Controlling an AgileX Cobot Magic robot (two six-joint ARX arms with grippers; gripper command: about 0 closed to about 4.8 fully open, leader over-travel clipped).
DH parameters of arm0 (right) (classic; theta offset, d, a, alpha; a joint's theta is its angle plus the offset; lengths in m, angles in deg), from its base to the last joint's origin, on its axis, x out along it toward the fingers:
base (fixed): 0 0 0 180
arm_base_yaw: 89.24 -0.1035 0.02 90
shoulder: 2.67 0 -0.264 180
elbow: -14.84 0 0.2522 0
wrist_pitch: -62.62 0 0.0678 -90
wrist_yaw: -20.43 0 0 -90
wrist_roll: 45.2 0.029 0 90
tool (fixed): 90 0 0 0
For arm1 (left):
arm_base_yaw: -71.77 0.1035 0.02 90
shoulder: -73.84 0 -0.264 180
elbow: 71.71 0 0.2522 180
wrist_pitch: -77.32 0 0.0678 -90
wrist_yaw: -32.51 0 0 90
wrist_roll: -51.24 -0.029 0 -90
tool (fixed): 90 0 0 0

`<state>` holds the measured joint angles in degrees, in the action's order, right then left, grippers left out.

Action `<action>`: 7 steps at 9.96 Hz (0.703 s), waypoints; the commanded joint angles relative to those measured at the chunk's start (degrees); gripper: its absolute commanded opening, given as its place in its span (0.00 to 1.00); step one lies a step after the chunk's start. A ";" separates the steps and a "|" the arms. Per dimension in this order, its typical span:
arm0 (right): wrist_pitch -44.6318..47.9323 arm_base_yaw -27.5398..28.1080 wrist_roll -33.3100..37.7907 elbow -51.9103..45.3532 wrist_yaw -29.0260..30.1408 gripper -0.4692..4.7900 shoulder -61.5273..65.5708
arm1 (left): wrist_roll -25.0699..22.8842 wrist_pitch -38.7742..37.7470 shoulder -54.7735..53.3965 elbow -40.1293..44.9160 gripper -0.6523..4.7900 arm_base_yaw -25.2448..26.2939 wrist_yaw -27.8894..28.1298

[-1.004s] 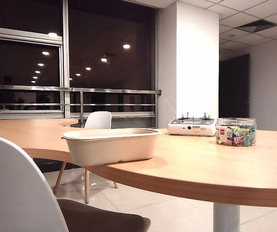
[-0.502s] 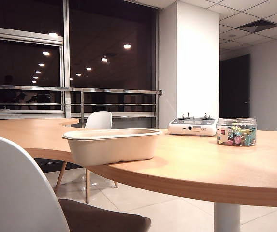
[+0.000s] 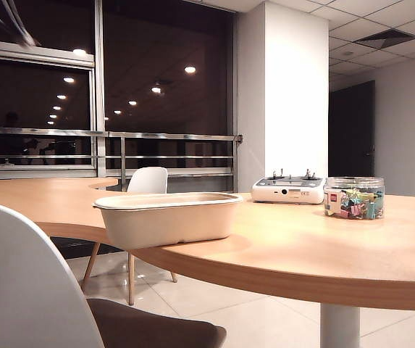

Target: Pick up the box filled with clips, pour some clips from it into the rectangular paper box, and then put the clip box back on the table.

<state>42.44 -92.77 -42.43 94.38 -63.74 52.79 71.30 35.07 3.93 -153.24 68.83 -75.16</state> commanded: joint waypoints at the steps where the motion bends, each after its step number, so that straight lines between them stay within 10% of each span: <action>1: 1.75 -1.05 0.22 1.46 2.82 0.09 4.31 | -0.09 -6.23 -9.09 -0.11 0.58 -5.33 -2.32; 2: 1.95 -1.03 0.24 1.46 3.28 0.09 4.35 | -0.09 -7.67 -10.97 -0.11 0.81 -6.12 -2.25; 7: 1.92 -1.05 0.24 1.46 4.83 0.09 4.31 | 1.62 -8.20 -18.78 -0.11 0.82 -9.79 -3.23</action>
<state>43.40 -93.82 -42.26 95.49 -59.24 57.27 72.48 26.44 -14.49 -153.17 59.78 -77.98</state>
